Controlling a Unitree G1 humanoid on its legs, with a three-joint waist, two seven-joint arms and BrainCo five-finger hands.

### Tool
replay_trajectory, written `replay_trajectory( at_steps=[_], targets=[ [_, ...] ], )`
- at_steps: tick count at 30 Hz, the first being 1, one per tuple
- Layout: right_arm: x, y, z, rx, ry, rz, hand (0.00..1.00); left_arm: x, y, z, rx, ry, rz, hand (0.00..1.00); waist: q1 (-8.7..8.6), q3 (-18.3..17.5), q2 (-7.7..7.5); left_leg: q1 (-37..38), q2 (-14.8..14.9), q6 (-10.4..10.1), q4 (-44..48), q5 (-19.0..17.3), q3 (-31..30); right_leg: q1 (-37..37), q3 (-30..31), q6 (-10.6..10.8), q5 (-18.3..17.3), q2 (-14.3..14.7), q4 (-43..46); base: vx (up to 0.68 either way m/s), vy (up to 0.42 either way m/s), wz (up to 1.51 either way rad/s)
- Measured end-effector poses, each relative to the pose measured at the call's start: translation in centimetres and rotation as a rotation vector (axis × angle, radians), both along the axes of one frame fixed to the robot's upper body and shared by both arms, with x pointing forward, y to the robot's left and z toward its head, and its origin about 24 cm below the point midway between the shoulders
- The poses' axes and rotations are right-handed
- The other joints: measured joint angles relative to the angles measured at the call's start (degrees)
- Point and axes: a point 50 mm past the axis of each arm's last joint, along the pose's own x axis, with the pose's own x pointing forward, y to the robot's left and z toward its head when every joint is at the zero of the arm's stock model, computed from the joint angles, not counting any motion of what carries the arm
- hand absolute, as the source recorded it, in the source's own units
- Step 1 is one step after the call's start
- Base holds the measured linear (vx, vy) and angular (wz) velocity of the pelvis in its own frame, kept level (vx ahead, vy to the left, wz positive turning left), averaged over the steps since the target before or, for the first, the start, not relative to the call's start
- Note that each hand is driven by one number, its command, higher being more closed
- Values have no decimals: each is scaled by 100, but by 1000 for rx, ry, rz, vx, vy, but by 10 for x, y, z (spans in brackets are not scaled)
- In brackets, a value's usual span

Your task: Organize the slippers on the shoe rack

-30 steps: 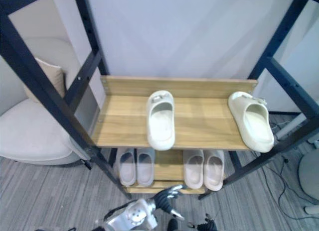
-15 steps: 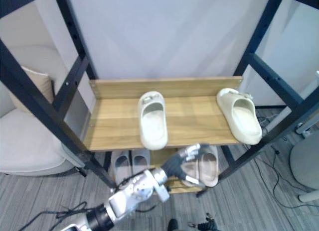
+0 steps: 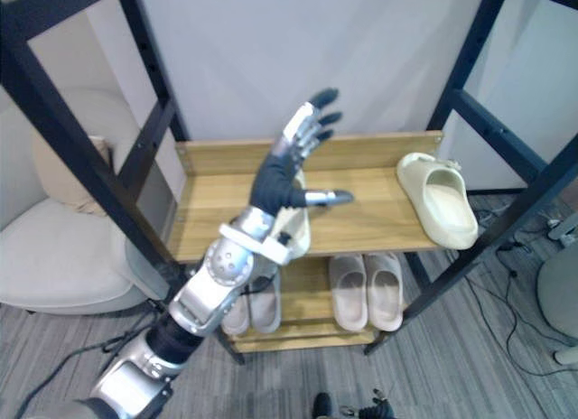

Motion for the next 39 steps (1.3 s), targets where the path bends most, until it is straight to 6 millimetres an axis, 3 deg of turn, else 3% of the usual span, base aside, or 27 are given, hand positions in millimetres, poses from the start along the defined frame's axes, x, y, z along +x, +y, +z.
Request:
replay_trajectory(
  at_steps=[6,8,12,24,29,39],
  targets=[
    [-2,-1,0,5,5,1,0,19,15,-10,72,24,136,0,-37,-69,28,-131,-14,-11,-6,29,-79,-104,-80,-4,32,5,-1,-14,-6,7],
    [0,-1,1,6,-4,3,0,34,30,-28,167,86,225,0,-72,-69,52,-70,-7,-19,-28,43,-111,-71,-106,-3,33,19,-2,47,-13,4],
    [0,0,2,8,-15,4,0,50,54,-42,227,148,364,0,-107,-61,48,-57,-15,-7,-114,70,-165,-73,-208,3,28,8,-3,28,1,5],
    [8,5,5,22,-52,8,0,67,101,-53,306,190,612,0,-204,126,-38,-57,-54,0,-142,73,-205,-69,-261,14,20,-1,-6,17,9,2],
    [10,5,5,24,-58,10,0,69,104,-59,331,211,631,0,-261,147,-33,-57,-51,0,-173,73,-202,-81,-256,26,10,0,-6,0,0,0],
    [14,5,7,24,-77,14,0,74,99,-50,311,197,616,0,-342,256,-31,-38,-32,1,-228,74,-164,-104,-235,37,1,2,-6,1,1,-1]
  ],
)
